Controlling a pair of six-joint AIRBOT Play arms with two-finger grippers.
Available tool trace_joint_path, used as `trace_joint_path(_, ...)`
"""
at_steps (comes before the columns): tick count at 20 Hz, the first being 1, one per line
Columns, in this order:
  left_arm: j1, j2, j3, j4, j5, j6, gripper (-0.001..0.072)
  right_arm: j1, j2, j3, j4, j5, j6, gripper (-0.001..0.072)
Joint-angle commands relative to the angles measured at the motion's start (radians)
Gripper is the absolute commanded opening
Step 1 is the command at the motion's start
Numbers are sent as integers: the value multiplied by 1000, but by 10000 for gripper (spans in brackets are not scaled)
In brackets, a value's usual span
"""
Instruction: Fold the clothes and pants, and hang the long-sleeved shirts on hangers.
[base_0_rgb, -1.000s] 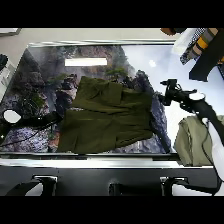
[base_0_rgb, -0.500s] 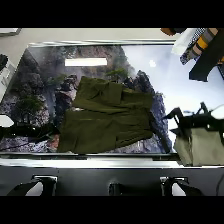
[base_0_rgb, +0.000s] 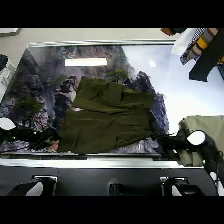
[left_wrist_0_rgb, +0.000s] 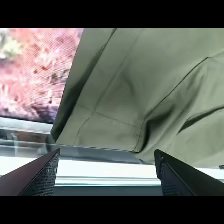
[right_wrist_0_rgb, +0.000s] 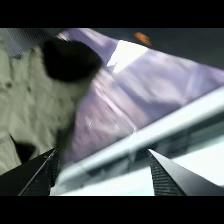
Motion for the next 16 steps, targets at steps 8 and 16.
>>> trace_joint_path(8, -141, -85, -47, -45, 153, -15, 688, 92, -142, -25, 11, -307, 39, 262)
trace_joint_path(16, -167, -12, -47, 50, -11, -130, 688, 92, -99, -25, 18, -206, 39, 61)
